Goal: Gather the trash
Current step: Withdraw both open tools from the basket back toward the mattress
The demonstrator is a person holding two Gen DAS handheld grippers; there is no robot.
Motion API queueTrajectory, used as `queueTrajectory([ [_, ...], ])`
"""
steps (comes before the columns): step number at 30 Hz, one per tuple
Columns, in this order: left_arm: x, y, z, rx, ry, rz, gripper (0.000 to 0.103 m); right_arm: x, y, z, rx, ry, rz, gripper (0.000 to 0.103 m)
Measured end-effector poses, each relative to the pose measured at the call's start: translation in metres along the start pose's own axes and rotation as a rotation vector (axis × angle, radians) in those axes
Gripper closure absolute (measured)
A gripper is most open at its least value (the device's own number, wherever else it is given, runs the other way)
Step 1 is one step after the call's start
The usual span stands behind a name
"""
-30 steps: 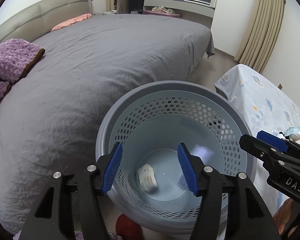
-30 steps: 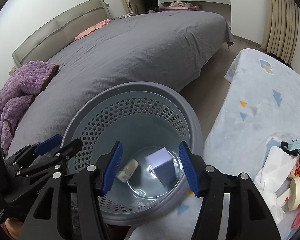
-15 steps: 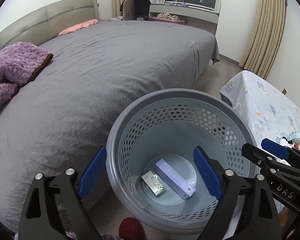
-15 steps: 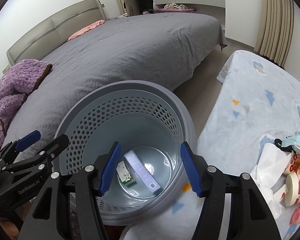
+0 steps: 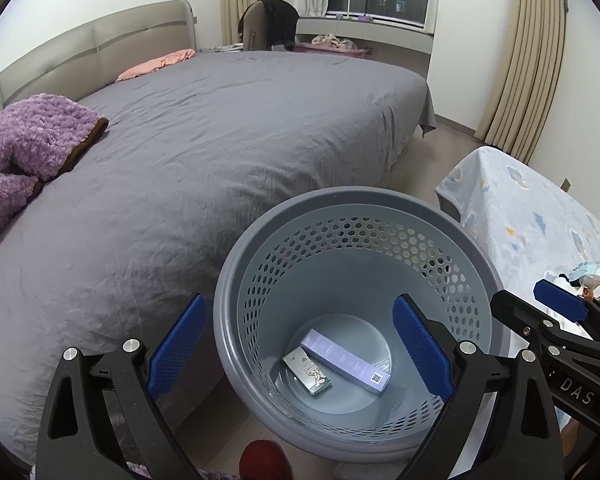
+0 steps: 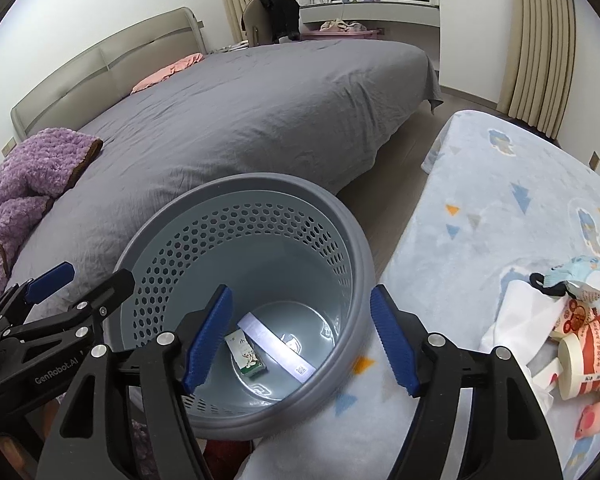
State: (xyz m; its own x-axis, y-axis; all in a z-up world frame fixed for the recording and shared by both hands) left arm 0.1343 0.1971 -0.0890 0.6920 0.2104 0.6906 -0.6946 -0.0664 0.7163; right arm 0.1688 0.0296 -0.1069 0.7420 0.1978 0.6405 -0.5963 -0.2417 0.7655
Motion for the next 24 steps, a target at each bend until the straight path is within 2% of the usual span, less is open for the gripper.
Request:
queueTrajectory([
  [15,0.001,0.018,0.026,-0.078,-0.037,0.031,0.01,-0.025,0.031,0.031,-0.051,-0.073,0.015,0.034],
  [18,-0.001,0.021,0.037,-0.088,-0.058,0.035,0.01,-0.034,0.041,0.046,-0.074,-0.094,0.019,0.034],
  [20,-0.002,0.023,0.043,-0.099,-0.069,0.035,0.01,-0.041,0.05,0.058,-0.092,-0.112,0.026,0.03],
  [24,-0.007,0.027,0.062,-0.131,-0.096,0.036,0.01,-0.058,0.065,0.089,-0.156,-0.15,0.033,0.029],
])
Point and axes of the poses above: each gripper's, at about its wrist camera, not at the fingertips, and y roughly against the way its jaws point, z to its right, x to its top, the point moved 10 cm from there along -y, roughly the way its jaws point, and after that the axes turned 7 degrees about -x, right-handed, at the moved point
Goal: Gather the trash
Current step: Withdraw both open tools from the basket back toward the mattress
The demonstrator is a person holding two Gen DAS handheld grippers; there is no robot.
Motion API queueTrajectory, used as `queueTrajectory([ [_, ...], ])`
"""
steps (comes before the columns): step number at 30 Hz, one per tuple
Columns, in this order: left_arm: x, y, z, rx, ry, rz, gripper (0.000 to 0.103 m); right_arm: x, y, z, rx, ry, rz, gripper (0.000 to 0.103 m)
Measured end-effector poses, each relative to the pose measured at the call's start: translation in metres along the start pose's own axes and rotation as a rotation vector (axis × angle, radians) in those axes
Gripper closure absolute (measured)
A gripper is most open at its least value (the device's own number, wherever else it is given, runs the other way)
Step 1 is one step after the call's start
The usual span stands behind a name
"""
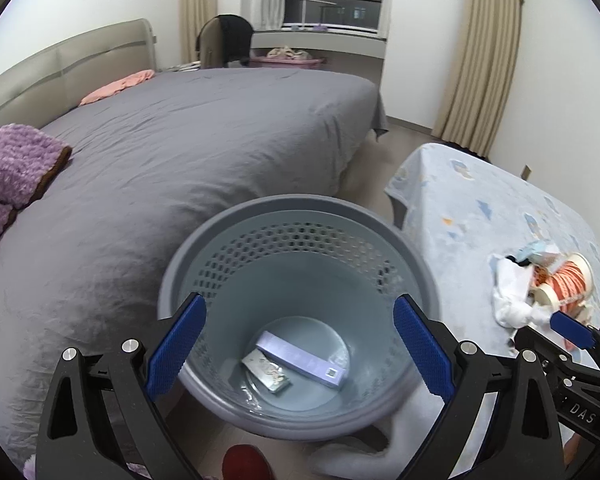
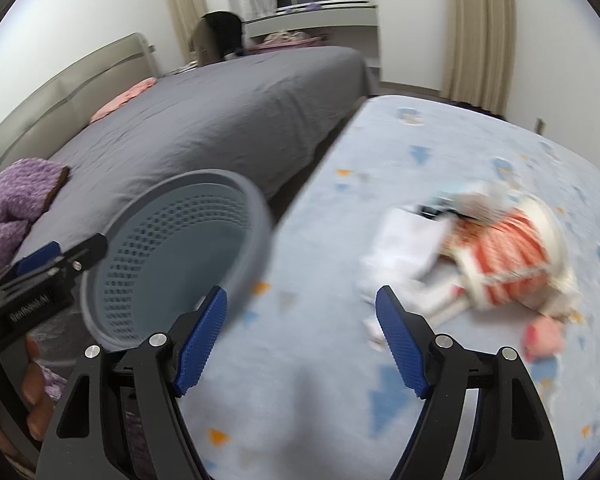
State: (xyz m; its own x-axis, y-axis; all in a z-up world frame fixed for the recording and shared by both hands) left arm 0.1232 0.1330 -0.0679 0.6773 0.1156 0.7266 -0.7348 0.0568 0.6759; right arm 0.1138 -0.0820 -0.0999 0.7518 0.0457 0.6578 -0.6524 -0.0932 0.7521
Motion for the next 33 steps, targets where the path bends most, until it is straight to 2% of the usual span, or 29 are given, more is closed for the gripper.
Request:
queueTrajectory([
  [7,-0.006,0.002,0.048,-0.068,-0.063,0.009,0.008,-0.025,0.018,0.072,-0.074,-0.101,-0.003,0.023],
  [18,-0.025,-0.007,0.127,-0.152,-0.161,-0.012,0.007,-0.056,0.036,0.173,-0.182,-0.248,0.0,0.022],
  [24,-0.034,-0.017,0.15,-0.156,-0.191,-0.028,0.007,-0.067,0.028,0.194,-0.197,-0.263,-0.024,0.022],
  [33,-0.043,-0.036,0.168,-0.143,-0.224,-0.056,0.007,-0.056,-0.003,0.192,-0.201,-0.254,-0.057,0.022],
])
Point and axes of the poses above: each gripper's, at about its wrist camera, not at the fingertips, and y roughly against the way its jaws point, z to its right, x to its top, the point moved 10 cm from there along -y, roughly the way its jaws point, and after that the axes turned 7 degrees about -x, right-handed, at the moved point
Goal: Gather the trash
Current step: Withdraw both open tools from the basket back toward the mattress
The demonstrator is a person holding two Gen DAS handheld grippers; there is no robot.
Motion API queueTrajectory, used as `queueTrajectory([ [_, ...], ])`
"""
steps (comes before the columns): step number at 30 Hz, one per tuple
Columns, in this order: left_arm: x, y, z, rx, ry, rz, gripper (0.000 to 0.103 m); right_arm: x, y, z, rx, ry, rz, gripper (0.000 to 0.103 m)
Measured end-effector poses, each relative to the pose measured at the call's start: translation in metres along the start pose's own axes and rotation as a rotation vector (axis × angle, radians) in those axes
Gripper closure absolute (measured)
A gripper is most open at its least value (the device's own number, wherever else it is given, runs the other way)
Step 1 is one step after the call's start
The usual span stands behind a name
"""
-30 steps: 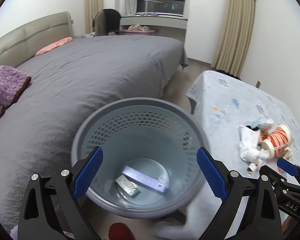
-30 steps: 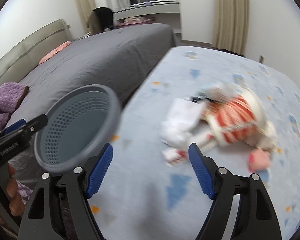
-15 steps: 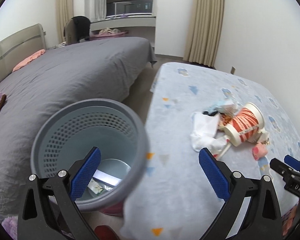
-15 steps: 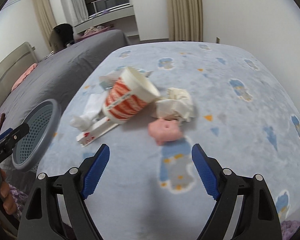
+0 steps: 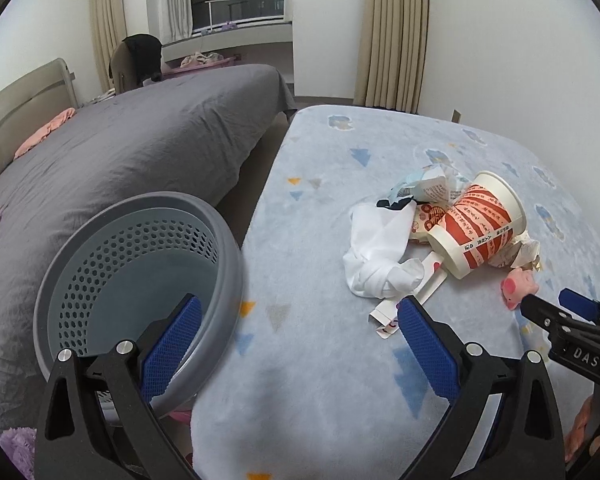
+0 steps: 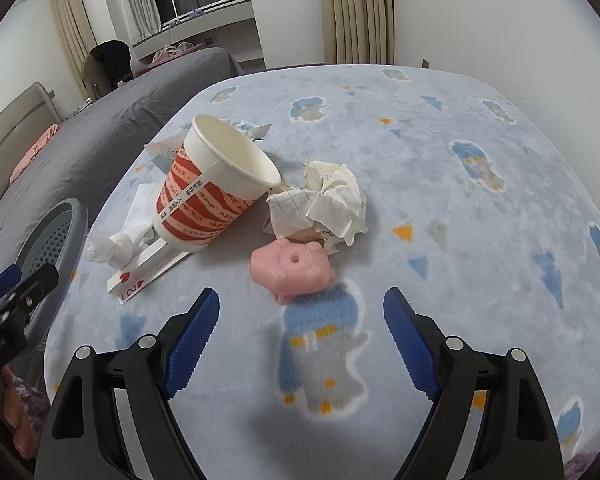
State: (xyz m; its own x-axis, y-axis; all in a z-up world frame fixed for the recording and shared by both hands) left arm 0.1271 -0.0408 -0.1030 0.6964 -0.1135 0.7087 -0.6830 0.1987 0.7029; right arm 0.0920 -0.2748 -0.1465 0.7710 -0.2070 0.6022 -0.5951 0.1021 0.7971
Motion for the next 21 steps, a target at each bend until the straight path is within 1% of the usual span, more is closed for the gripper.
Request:
queueTrajectory([
  [6,-0.003,-0.012,0.0,0.01,0.002,-0.026,0.007,0.006,-0.016,0.0,-0.016,-0.01,-0.017,0.022],
  [11,-0.005,-0.018,-0.001,0.019,-0.001,-0.041,0.007,0.005,-0.03,-0.001,-0.023,-0.003,-0.049,0.023],
  [18,-0.006,-0.021,0.001,0.022,-0.008,-0.047,0.007,0.009,-0.036,-0.003,-0.028,0.01,-0.049,0.024],
  [20,-0.007,-0.021,0.001,0.023,-0.01,-0.047,0.007,0.009,-0.037,-0.005,-0.033,0.02,-0.045,0.028],
  [21,-0.006,-0.021,0.001,0.024,-0.01,-0.047,0.007,0.009,-0.037,-0.006,-0.036,0.026,-0.047,0.037],
])
Point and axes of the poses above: each gripper's, at about its wrist camera, not at the fingertips, and y roughly against the way its jaws point, z to its right, x to its top, the point moved 10 cm from there along -y, roughly the way its jaws point, and after that the axes turned 7 degrees about -x, right-handed, at the moved point
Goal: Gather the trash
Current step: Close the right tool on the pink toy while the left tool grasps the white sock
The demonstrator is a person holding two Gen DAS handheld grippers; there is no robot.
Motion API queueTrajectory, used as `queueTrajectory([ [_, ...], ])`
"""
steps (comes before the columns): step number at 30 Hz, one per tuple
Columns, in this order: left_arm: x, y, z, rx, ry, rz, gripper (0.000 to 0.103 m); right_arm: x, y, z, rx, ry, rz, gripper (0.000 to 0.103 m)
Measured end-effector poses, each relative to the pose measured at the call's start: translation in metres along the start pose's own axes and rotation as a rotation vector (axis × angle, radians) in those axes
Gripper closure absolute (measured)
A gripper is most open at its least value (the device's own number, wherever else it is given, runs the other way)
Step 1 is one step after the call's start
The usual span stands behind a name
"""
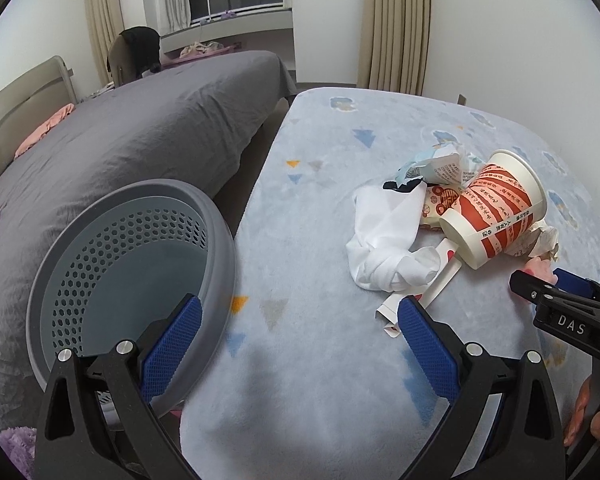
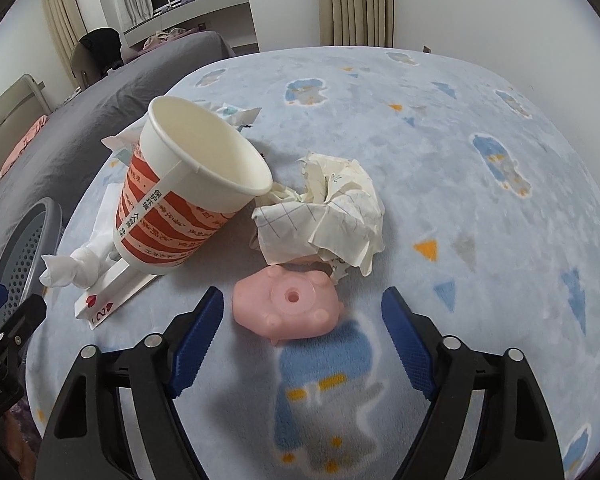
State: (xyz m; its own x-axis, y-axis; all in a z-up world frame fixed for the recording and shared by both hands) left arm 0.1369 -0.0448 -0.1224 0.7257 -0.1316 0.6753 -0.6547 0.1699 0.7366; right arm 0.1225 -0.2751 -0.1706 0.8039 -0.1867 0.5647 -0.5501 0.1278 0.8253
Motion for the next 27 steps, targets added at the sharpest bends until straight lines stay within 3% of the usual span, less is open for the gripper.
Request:
queueTrajectory([
  [4,0.0,0.0,0.0,0.004,0.0,0.002,0.007,-0.001,0.001,-0.002,0.003,0.012,0.006,0.053],
  [27,-0.005,0.002,0.009,-0.021,-0.028,-0.005,0.007,-0.039,0.049,0.013,0.093,-0.024,0.006,0.053],
])
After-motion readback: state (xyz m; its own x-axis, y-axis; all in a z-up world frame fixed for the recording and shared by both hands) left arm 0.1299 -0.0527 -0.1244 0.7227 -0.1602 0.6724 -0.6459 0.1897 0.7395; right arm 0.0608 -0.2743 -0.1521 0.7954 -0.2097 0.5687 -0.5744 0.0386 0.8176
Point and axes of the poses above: each gripper's, at about its wrist camera, not at the fingertips, and y roughly against the way its jaws point, z to its right, x to its top, the point moved 10 cm from there along -y, roughly the way its jaws point, and after that the axes turned 7 degrees about -x, right-handed, at the moved point
